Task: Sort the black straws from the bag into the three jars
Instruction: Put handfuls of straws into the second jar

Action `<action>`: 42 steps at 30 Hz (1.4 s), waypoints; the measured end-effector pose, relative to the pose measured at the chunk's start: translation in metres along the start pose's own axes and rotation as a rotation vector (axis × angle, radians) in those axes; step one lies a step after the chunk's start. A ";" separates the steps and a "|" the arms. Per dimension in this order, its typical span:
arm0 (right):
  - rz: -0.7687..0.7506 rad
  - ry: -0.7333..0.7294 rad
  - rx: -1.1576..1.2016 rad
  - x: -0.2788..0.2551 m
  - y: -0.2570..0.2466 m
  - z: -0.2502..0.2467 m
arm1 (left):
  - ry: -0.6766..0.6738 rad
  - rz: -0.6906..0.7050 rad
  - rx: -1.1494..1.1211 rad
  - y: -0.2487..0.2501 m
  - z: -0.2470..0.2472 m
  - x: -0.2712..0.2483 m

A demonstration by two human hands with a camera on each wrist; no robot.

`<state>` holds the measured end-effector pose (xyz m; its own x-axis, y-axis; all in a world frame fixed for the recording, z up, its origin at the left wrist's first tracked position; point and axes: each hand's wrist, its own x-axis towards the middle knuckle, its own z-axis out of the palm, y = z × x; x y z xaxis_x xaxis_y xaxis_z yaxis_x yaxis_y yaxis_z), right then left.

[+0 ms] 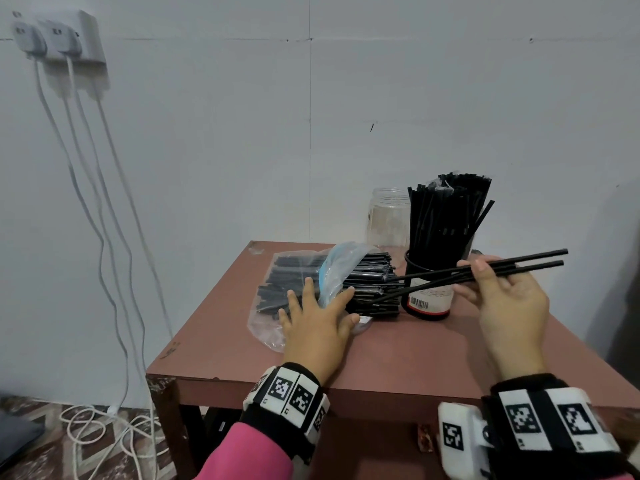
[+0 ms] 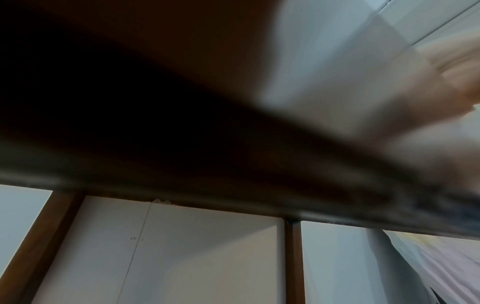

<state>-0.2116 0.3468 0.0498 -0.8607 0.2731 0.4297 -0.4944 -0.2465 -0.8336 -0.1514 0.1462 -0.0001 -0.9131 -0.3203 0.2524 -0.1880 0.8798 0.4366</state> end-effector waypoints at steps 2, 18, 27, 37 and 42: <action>-0.014 -0.025 -0.016 0.004 -0.005 -0.002 | 0.019 0.014 -0.014 0.001 -0.001 -0.001; -0.345 -0.316 -0.372 0.061 -0.097 0.006 | 0.433 0.204 -0.848 0.077 -0.037 0.000; -0.362 -0.424 -0.537 0.061 -0.089 0.019 | -0.220 -0.026 -1.003 0.119 -0.004 0.062; -0.397 -0.372 -0.408 0.063 -0.090 0.007 | -0.157 0.025 -0.875 0.125 0.008 0.091; -0.363 -0.337 -0.421 0.066 -0.081 0.007 | -0.153 0.029 -0.876 0.123 0.011 0.093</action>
<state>-0.2290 0.3785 0.1482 -0.6731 -0.0531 0.7377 -0.7296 0.2110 -0.6505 -0.2630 0.2283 0.0674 -0.9632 -0.1964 0.1834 0.1237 0.2821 0.9514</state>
